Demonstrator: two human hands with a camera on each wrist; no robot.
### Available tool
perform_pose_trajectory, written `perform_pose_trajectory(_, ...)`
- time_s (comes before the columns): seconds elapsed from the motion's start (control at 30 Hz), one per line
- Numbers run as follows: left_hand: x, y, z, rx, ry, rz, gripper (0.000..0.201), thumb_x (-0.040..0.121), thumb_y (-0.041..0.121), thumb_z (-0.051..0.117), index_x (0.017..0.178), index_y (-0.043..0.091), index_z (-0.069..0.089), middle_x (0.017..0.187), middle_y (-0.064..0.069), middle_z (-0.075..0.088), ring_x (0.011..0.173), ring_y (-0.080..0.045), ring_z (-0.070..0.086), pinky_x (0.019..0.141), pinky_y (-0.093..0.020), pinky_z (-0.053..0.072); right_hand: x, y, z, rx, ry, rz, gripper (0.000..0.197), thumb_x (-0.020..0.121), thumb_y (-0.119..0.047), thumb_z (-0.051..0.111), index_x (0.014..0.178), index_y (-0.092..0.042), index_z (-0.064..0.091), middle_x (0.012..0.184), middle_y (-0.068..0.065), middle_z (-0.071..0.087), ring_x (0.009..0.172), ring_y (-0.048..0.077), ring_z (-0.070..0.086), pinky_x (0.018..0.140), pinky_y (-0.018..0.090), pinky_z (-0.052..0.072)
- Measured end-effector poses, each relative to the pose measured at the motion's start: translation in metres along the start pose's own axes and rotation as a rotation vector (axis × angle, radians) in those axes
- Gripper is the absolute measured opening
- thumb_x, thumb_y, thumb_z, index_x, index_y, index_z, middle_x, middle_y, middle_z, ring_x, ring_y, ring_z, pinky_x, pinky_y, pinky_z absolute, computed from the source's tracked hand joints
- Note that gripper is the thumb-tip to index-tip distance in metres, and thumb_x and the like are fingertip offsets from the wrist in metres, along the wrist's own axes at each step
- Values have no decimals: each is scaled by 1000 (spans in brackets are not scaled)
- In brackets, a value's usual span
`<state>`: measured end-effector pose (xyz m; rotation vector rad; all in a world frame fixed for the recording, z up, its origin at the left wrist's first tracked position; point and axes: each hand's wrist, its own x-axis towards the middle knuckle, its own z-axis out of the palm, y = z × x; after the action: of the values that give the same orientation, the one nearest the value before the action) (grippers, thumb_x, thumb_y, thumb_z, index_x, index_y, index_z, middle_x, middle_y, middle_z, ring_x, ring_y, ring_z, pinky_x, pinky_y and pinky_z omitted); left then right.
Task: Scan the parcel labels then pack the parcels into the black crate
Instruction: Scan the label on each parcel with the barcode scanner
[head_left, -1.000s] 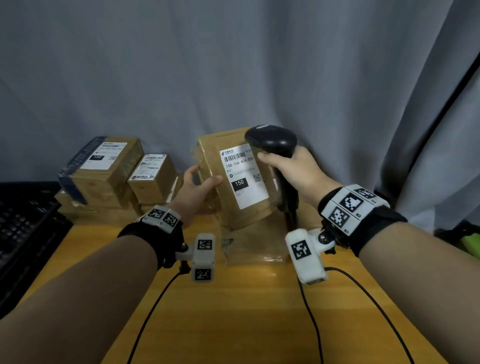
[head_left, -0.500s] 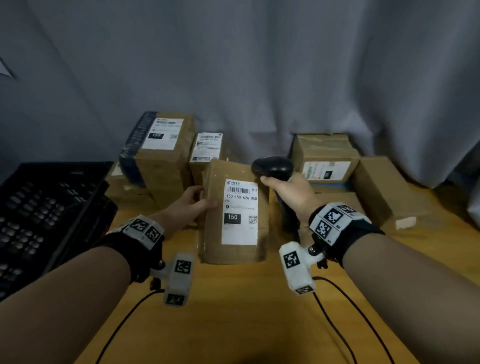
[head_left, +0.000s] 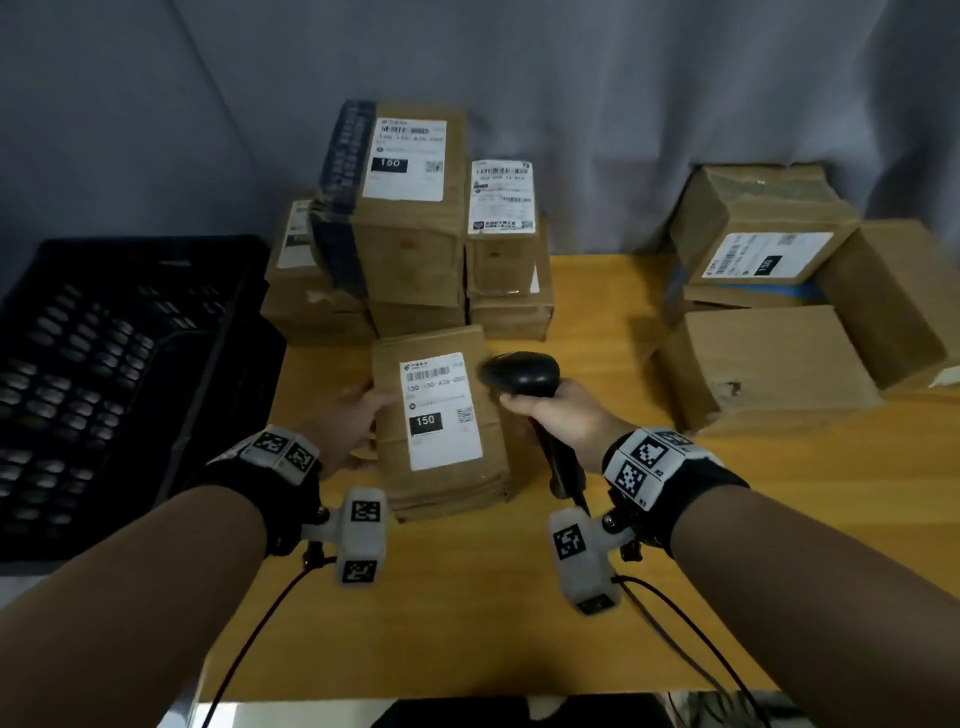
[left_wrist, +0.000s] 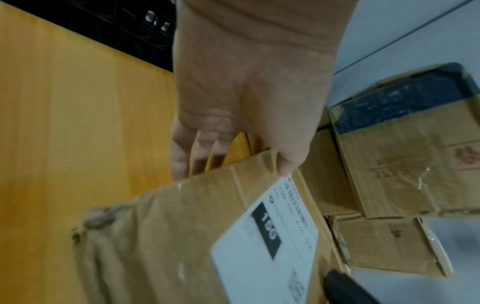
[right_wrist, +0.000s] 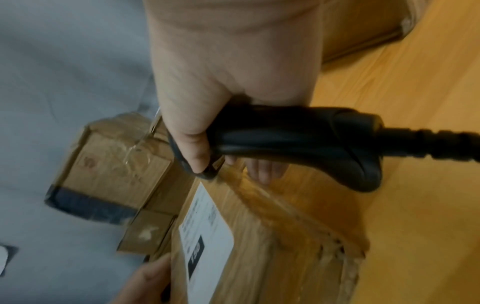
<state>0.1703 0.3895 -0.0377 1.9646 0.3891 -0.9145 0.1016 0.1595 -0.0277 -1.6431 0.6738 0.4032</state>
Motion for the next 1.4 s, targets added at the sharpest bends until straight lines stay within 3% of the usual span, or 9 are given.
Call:
perform_pose_trajectory(0.1,6,-11,-11,22,68,-12,35,94,45,52,123,25,49,113,-3,59,87,-20,55,64,-30,45,3,-5,32,-27,-49,-25,27,85,-28,73,109,-16,69,92,0,68,92,19,62,78,29,48)
perform_pose_trajectory(0.17,8,-19,-21,19,131,-16,41,93,46,54,123,20,45,113,-3,56,92,-23,54,72,-34,46,5,-10,50,-40,-84,-27,30,85,-29,73,112,-17,68,91,-3,66,90,16,61,74,26,46)
perform_pose_trajectory(0.27,11,-31,-43,-6,251,-14,64,90,48,58,140,13,39,133,-11,54,117,-33,53,94,-43,46,12,-16,74,-65,-150,-4,36,81,-34,76,113,-19,68,102,1,70,103,23,64,91,34,49)
perform_pose_trajectory(0.4,15,-31,-69,30,371,-18,77,87,52,59,143,6,33,139,-17,48,122,-37,50,102,-47,43,19,-31,100,-104,-186,-17,38,80,-37,75,113,-21,67,104,1,69,103,24,64,90,36,49)
perform_pose_trajectory(0.7,21,-12,-77,198,536,18,55,96,34,51,139,3,36,139,-22,44,123,-40,47,97,-42,41,23,-38,115,-149,-212,-78,35,83,-36,73,113,-19,67,100,8,70,102,27,65,86,35,50)
perform_pose_trajectory(0.87,8,3,-55,353,634,140,53,95,36,50,139,9,41,140,-19,41,129,-38,36,103,-44,35,15,-38,79,-147,-155,-136,33,85,-34,71,106,-9,70,106,16,72,88,28,68,93,40,52)
perform_pose_trajectory(1.17,-14,62,39,332,444,284,40,90,37,50,121,14,58,125,-15,58,116,-36,51,99,-46,43,-9,-30,-37,-39,68,-163,22,85,-28,71,87,-6,69,82,12,70,74,24,64,90,45,53)
perform_pose_trajectory(1.3,-24,95,99,310,306,332,43,93,38,52,128,14,51,130,-14,54,120,-36,49,103,-46,41,-21,-15,-106,-31,205,-169,19,85,-20,70,97,-4,67,87,14,69,77,24,66,73,33,54)
perform_pose_trajectory(1.4,-28,117,147,322,233,390,39,93,36,53,124,12,54,128,-12,57,119,-33,52,104,-43,40,-30,-1,-158,-123,286,-170,13,83,-9,64,95,-5,61,73,8,59,65,19,57,57,27,43)
